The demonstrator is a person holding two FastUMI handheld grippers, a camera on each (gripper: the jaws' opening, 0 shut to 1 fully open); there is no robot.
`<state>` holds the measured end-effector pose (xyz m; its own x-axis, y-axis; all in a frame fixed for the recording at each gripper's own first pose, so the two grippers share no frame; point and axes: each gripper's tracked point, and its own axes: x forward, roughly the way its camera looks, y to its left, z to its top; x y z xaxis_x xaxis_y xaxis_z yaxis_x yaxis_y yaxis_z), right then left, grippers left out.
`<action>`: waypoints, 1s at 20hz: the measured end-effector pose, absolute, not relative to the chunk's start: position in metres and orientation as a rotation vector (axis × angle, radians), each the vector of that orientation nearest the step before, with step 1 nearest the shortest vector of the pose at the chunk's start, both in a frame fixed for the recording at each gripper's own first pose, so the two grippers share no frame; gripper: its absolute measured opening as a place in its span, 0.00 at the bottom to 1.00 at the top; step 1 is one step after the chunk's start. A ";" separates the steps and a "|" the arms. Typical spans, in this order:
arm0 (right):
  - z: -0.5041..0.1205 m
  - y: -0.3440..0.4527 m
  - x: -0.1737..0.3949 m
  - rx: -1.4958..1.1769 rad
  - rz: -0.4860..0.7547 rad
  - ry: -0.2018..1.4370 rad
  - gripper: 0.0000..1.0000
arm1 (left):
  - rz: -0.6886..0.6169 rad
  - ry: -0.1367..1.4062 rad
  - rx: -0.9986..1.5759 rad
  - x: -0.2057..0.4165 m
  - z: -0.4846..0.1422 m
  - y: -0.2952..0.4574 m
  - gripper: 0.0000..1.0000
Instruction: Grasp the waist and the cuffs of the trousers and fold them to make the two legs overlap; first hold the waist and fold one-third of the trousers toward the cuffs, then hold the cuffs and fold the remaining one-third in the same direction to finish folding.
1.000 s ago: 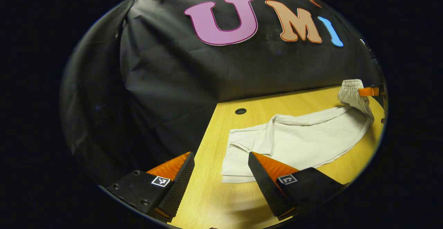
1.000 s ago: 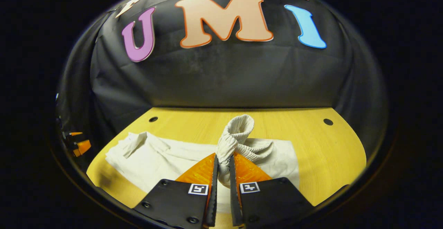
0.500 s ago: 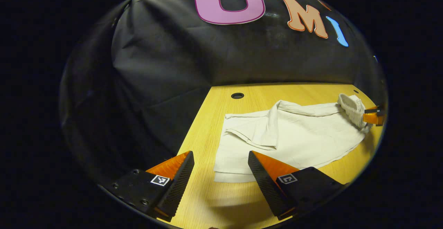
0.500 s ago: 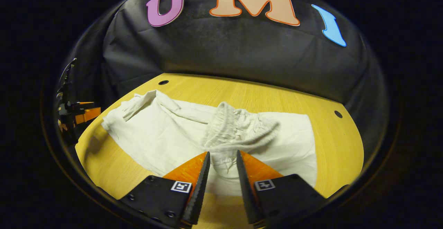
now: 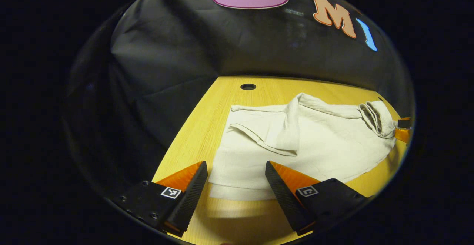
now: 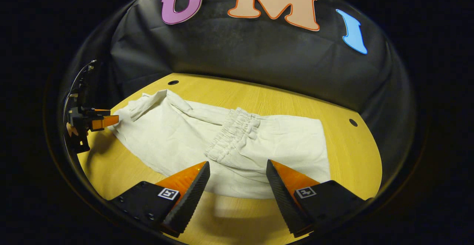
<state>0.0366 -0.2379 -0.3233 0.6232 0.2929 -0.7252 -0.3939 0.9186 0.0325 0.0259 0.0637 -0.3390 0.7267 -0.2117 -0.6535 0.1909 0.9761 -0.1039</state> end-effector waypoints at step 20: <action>-0.297 -0.310 0.008 -0.116 0.357 0.790 0.99 | -0.196 0.723 -0.181 0.027 -0.318 0.023 0.00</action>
<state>0.0076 -0.3101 -0.2970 0.6472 0.2704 -0.7128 -0.3565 0.9338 0.0306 0.0270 0.0234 -0.3179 0.7329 -0.2399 -0.6366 0.1152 0.9660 -0.2314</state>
